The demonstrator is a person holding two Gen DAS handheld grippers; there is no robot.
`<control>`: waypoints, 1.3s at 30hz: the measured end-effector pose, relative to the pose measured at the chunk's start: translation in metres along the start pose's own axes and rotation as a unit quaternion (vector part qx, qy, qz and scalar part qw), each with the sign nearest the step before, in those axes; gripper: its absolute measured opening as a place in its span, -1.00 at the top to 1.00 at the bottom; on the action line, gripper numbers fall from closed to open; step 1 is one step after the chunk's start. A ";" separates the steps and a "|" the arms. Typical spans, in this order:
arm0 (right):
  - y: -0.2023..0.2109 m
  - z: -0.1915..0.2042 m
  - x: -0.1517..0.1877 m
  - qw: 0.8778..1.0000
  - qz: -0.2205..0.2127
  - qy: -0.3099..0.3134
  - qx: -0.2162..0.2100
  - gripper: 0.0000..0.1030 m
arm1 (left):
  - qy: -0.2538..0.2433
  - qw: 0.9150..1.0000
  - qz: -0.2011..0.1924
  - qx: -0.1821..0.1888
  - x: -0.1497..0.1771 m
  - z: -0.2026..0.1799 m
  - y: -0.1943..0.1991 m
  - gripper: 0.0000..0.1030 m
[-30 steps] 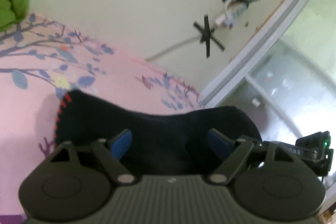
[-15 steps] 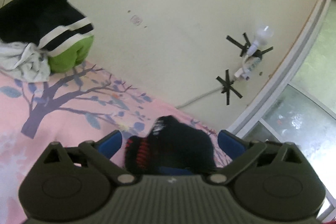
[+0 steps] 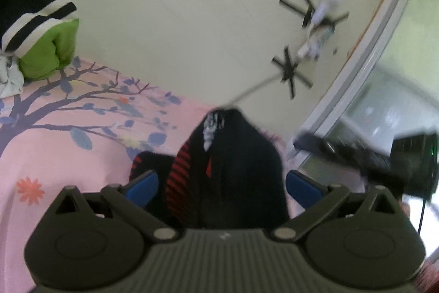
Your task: Fold small clothes
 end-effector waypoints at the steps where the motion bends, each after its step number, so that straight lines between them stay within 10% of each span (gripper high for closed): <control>1: -0.013 -0.005 0.001 1.000 0.011 0.003 0.009 0.07 | -0.012 1.000 0.012 -0.016 0.004 -0.002 -0.005 -0.58; 3: -0.049 -0.008 0.007 0.999 0.050 -0.003 -0.009 0.04 | -0.033 0.996 0.052 -0.061 0.013 -0.003 -0.017 0.28; 10: -0.160 0.044 0.016 0.977 0.172 0.112 -0.050 0.09 | -0.002 0.991 0.048 -0.123 0.037 0.023 0.020 0.44; 19: -0.162 0.055 0.024 0.981 0.138 0.135 -0.012 -0.03 | 0.020 0.986 0.062 -0.155 0.032 0.032 0.014 -0.18; 24: -0.144 0.043 0.023 0.991 0.089 0.097 0.009 -0.36 | 0.047 0.987 0.042 -0.147 0.012 0.031 0.021 -0.99; 33: -0.036 -0.012 0.039 0.997 -0.011 -0.082 0.008 -0.80 | 0.040 0.989 0.074 -0.125 -0.002 0.019 -0.012 -0.99; 39: -0.008 -0.026 0.081 0.991 0.018 -0.128 -0.021 -0.87 | 0.060 0.986 0.094 -0.126 0.011 0.035 -0.031 -1.00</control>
Point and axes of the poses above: each gripper's, at about its wrist camera, not at the fingertips, and y roughly against the way its jaws point, z to its left, x to its underside, the point moved 2 cm from there along -y, roughly the way its jaws point, and after that the axes turned 5 degrees about y, right-handed, at the moved point
